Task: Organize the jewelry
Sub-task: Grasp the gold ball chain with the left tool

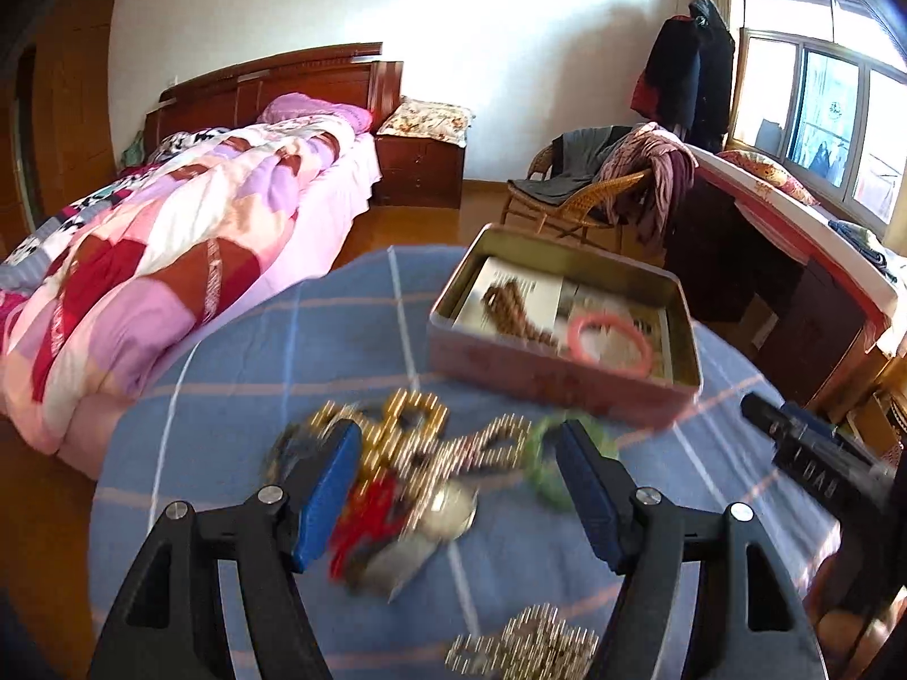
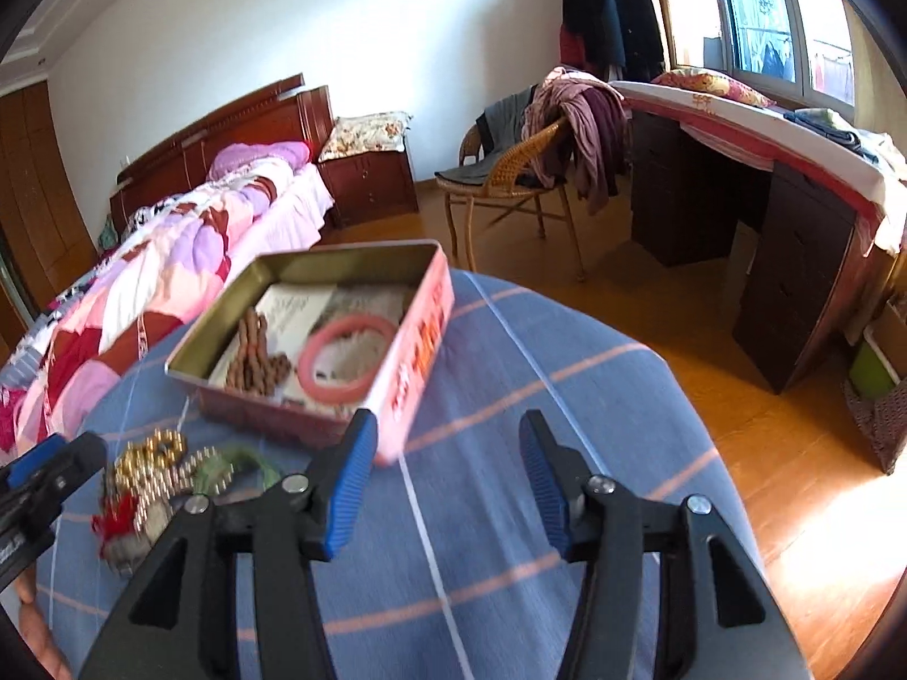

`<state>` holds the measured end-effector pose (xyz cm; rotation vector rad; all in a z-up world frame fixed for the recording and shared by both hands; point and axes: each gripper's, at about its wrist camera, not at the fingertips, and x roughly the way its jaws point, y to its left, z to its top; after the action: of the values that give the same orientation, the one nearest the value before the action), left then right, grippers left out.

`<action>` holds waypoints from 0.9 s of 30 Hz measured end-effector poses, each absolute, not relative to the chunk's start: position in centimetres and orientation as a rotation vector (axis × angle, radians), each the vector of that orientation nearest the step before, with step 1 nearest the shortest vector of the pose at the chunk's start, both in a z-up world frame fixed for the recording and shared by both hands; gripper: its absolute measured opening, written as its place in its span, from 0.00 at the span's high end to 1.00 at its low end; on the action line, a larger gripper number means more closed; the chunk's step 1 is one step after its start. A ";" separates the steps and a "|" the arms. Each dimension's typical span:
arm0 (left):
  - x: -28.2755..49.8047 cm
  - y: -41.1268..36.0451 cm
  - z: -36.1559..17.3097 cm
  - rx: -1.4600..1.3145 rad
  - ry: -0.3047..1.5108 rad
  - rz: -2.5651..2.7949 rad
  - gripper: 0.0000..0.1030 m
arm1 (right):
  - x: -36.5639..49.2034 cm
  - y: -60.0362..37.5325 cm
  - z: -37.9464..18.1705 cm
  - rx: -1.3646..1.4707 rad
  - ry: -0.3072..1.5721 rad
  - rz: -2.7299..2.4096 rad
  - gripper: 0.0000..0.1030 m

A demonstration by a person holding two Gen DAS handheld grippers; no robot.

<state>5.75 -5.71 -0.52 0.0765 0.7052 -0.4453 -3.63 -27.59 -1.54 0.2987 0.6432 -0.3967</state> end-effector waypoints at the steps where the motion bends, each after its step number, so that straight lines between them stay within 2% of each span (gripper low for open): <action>1: 5.2 -5.4 -0.7 0.074 0.710 -0.439 0.31 | -4.2 -27.4 -1.6 0.299 0.642 -0.394 0.46; 14: 0.5 -1.9 -4.3 0.073 0.804 -0.431 0.31 | -7.2 -23.5 -3.1 0.229 0.714 -0.298 0.46; 27: -0.3 -6.8 -6.1 0.172 0.873 -0.516 0.30 | -8.8 -21.7 -2.6 0.184 0.702 -0.270 0.43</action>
<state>-0.32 -6.77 -6.12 0.1725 0.8728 -0.5165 -8.82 -21.66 -2.56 0.1836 0.7022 -0.2703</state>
